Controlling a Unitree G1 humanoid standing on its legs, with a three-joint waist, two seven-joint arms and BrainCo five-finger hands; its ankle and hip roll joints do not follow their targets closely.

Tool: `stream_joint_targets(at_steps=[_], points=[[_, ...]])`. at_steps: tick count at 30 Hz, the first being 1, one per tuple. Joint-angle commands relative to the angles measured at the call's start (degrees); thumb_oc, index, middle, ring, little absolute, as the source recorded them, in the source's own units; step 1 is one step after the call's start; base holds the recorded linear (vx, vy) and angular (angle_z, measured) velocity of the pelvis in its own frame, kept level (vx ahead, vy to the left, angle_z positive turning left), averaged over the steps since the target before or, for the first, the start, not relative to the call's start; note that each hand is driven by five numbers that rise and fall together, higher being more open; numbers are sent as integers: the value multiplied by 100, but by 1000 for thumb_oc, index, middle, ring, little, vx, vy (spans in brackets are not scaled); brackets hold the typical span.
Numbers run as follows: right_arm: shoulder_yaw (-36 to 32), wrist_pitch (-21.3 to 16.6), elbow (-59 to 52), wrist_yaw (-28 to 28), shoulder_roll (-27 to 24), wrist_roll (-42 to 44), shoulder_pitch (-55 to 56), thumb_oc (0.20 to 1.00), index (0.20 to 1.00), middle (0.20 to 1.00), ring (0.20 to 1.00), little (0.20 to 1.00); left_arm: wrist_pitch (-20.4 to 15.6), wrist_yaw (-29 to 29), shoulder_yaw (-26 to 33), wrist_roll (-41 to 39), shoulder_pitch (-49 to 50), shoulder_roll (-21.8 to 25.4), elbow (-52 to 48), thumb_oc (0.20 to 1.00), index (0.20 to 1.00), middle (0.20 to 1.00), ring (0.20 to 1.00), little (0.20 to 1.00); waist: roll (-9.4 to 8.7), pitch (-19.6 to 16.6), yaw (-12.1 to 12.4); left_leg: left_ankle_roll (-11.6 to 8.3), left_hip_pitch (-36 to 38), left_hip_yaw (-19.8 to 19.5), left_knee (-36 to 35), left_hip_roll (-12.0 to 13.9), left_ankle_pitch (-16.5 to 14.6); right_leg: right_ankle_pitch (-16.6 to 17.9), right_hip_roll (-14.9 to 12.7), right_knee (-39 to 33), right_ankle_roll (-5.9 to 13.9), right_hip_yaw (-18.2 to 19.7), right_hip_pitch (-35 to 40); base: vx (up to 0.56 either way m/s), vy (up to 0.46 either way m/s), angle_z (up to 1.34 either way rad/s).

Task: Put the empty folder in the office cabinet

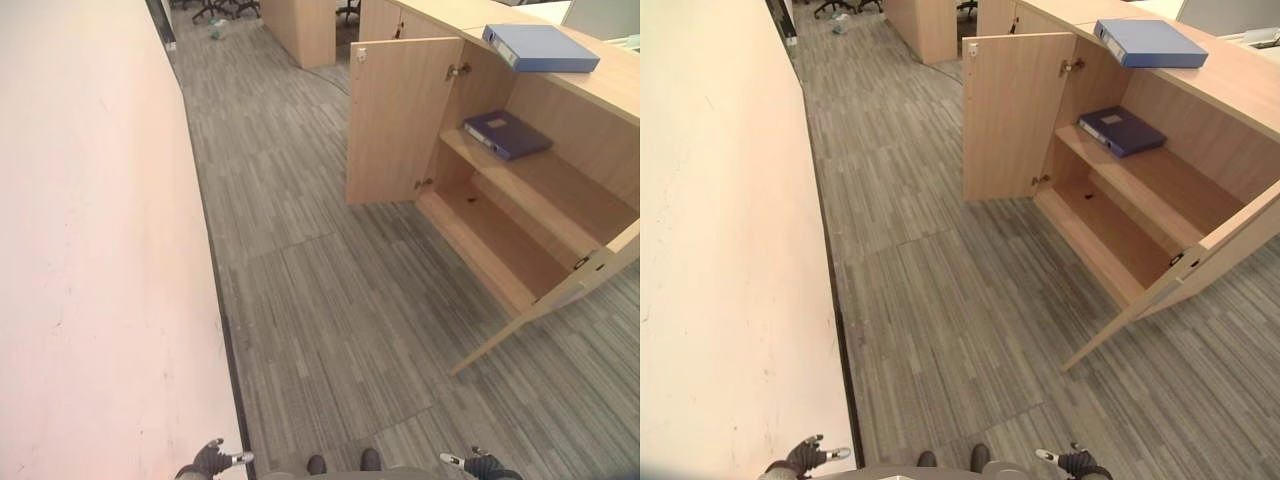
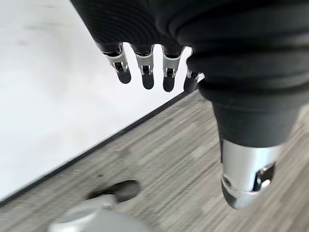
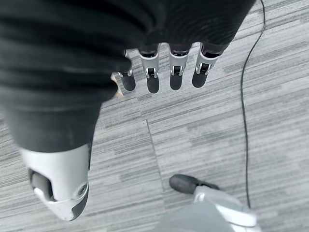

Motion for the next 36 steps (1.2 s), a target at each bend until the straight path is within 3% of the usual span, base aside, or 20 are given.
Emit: stream_joint_targets(at_steps=[1,36], points=[[163,-89,-57,-3,-68,-5,-106,1000,1000,1000,1000,1000,-120,-10,-19,-190,-400,18,173,1000,1000,1000,1000,1000,-221,-99,72,-318,-42,-178,9,399,-243,-478,-667,38,920,143,283,0,0,0],[281,-83,40,-54,27,-116,-91,1000,1000,1000,1000,1000,-132,9,-138,-167,-420,-139,261,1000,1000,1000,1000,1000,-222,-116,79,-316,-24,-189,9,389,-236,-475,-683,38,909,101,312,0,0,0]])
